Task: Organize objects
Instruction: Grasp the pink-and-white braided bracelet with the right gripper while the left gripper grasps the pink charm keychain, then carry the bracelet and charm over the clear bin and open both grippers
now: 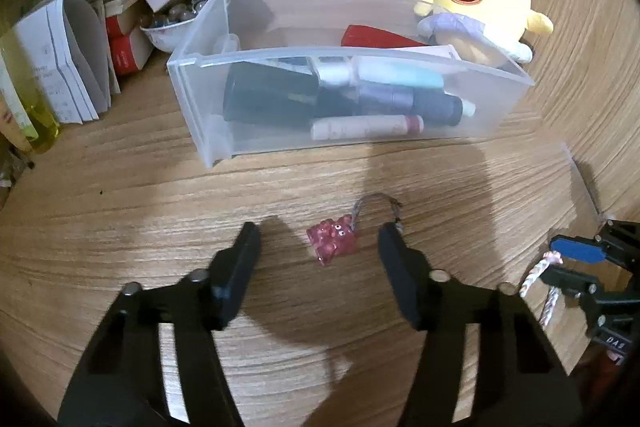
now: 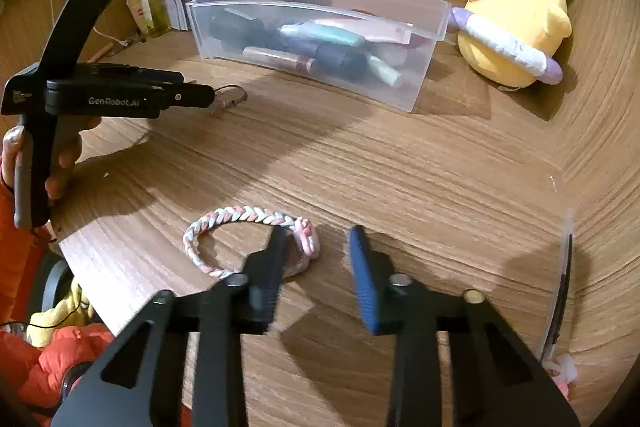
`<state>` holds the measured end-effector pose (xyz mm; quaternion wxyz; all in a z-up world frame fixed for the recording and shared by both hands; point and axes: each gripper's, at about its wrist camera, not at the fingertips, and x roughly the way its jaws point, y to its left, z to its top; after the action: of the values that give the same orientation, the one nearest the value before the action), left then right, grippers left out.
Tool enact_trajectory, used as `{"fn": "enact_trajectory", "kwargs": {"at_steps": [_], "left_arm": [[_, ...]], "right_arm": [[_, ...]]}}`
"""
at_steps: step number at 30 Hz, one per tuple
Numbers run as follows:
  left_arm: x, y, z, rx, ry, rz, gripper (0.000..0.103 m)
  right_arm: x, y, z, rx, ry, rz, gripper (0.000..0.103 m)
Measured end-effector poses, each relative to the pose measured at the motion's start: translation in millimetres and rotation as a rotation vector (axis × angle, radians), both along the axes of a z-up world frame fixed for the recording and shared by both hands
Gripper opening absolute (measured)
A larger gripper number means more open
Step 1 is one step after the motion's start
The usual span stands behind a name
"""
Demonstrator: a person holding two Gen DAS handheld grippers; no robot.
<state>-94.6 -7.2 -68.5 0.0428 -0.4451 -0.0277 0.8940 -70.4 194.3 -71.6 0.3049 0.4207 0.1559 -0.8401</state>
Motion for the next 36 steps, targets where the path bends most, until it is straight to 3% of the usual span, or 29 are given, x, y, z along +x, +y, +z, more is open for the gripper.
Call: {"fn": "enact_trajectory", "kwargs": {"at_steps": [2, 4, 13, 23, 36], "left_arm": [[1, 3, 0, -0.017, 0.010, -0.014, 0.032], [1, 5, 0, -0.027, 0.014, -0.024, 0.024], [6, 4, 8, -0.015, 0.067, -0.023, 0.023], [19, -9, 24, 0.052, 0.140, 0.019, 0.023], [32, -15, 72, 0.080, 0.272, 0.047, 0.023]], "right_arm": [[1, -2, 0, -0.005, 0.005, 0.001, 0.014], [0, -3, 0, -0.009, 0.008, -0.004, 0.013], [-9, -5, 10, -0.077, 0.020, -0.060, 0.012], [-25, -17, 37, -0.134, 0.077, -0.083, 0.012], [-42, -34, 71, -0.194, 0.143, -0.081, 0.012]]}}
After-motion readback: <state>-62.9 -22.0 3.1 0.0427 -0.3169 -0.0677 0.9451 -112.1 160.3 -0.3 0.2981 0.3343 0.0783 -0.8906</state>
